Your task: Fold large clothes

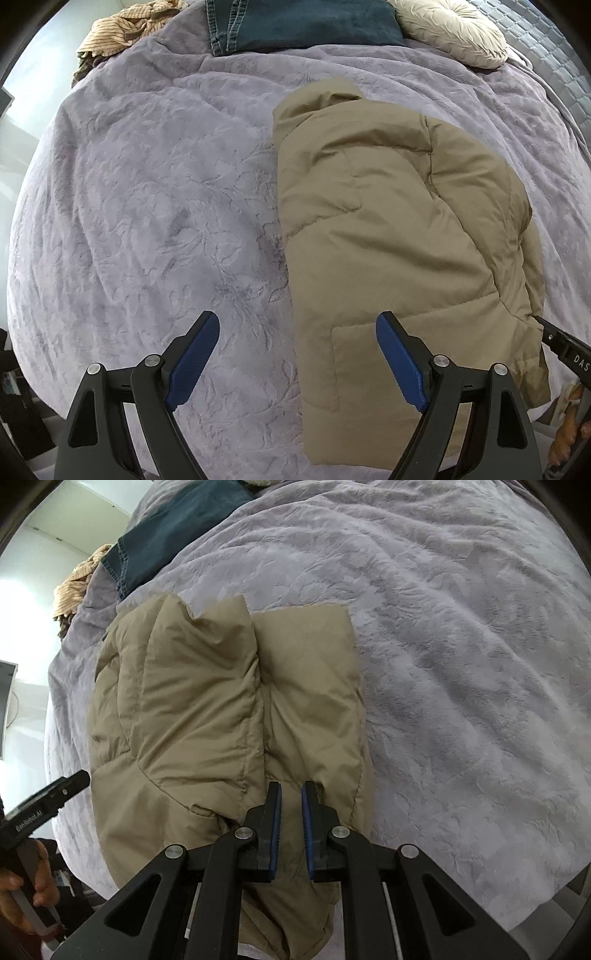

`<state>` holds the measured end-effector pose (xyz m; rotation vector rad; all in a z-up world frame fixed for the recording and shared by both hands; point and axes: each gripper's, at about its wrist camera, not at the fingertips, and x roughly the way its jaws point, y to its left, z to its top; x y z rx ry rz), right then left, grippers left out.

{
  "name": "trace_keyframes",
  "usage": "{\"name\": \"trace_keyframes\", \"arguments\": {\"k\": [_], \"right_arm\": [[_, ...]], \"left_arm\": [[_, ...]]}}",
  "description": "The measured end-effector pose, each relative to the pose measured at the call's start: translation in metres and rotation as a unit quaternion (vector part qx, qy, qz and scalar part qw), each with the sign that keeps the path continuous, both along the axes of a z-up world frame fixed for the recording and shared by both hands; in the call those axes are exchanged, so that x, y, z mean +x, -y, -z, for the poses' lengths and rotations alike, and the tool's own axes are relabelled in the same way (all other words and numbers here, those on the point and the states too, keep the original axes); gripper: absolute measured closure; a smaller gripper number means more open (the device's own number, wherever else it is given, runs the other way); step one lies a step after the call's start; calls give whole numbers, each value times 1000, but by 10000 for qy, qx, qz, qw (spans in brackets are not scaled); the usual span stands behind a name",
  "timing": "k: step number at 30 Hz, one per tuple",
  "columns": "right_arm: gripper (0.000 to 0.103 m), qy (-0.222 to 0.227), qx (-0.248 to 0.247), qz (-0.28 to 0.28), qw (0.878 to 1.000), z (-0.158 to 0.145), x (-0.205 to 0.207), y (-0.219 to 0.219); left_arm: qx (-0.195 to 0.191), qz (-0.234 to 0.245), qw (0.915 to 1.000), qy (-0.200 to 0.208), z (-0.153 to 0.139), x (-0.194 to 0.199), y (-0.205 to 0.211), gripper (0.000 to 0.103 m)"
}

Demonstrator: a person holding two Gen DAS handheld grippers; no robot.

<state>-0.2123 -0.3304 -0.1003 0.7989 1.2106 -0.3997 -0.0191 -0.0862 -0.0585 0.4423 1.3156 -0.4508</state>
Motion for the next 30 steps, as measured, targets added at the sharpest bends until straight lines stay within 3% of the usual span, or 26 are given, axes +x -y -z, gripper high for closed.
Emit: {"name": "trace_keyframes", "arguments": {"k": [4,8,9,13,15,19,26,30], "right_arm": [[84,-54,-11,-3,10000,-4,5,5],[48,49,-52,135,9999,-11,4,15],[43,71,-58,145,9999,-12,4,17],[35,105,1,96,9999,-10,4,28],[20,163,122,53,9998,-6,5,35],[14,394,451,86,9982,3,5,48],[14,615,1257,219,9899,37,4,72],[14,665,1676,170,9835,59,10,80]], "left_arm": [[-103,-29,9999,-133,4,-2,-3,16],[-377,-31,9988,-309,7,-1,-7,13],[-464,-50,9983,-348,7,0,-8,2],[-780,-228,9956,-462,10,8,-14,0],[-965,-338,9924,-680,15,15,-18,0],[-1259,-602,9843,-1080,31,30,-29,0],[-1559,-565,9792,-1173,46,44,-34,0],[-2293,-680,9509,-1966,70,61,-37,0]]}}
